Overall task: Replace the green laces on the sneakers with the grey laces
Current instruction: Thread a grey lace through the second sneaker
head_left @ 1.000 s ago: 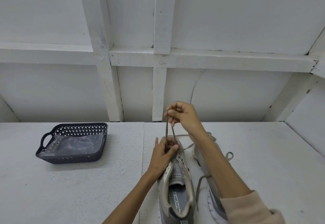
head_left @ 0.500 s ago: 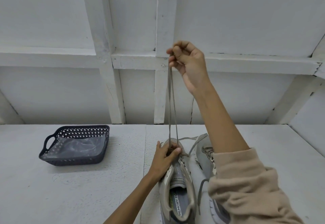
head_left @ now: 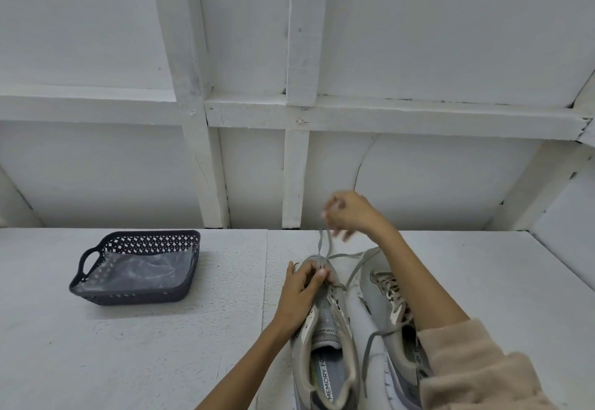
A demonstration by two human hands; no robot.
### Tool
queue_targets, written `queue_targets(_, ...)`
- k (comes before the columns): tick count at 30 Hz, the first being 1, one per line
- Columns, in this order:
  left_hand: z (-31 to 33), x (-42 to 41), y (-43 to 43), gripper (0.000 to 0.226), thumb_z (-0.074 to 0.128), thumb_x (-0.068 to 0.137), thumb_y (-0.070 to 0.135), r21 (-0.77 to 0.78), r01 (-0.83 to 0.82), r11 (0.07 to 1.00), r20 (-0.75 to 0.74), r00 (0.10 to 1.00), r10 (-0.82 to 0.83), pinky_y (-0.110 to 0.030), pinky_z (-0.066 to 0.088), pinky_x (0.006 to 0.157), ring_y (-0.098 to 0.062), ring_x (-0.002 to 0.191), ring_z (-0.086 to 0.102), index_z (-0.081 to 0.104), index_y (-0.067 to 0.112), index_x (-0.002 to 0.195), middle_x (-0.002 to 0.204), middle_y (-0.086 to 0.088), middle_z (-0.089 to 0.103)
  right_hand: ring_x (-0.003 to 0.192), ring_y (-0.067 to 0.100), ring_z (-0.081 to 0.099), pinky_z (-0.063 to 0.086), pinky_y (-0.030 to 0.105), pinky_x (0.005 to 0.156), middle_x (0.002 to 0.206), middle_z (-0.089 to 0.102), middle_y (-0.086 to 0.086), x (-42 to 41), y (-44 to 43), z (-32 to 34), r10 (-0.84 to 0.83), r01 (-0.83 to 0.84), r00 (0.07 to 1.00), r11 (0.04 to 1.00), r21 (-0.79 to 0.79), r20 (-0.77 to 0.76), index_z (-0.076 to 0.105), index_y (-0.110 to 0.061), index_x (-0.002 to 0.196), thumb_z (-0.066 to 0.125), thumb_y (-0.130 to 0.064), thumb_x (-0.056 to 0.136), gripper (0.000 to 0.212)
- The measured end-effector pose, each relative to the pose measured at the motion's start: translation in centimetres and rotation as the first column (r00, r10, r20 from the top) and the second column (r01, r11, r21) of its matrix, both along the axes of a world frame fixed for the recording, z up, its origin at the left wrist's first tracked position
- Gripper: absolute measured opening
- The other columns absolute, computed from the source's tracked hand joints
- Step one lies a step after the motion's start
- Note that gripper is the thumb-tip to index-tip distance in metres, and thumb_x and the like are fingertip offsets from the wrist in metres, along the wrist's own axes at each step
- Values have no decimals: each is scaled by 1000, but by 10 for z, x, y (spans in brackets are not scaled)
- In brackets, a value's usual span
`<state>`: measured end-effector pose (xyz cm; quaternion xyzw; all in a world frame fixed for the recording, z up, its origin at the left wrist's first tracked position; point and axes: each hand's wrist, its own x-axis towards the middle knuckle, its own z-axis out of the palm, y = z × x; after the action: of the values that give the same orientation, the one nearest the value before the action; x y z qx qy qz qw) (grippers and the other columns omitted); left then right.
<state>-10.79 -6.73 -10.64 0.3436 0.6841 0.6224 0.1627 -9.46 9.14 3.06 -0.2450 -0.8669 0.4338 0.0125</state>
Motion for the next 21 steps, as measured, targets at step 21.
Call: queue_targets(21,-1,-1,0,18,61,85,41,-29,-17,999,2,1000,17,-44,-10,119,-3,87,67,63,24,91,85,13,73,48,11,55,46,20,46,74,70,9,4,-26,-9,-79,-46,965,889,-455,-252,66,5,73,66,1,87,14)
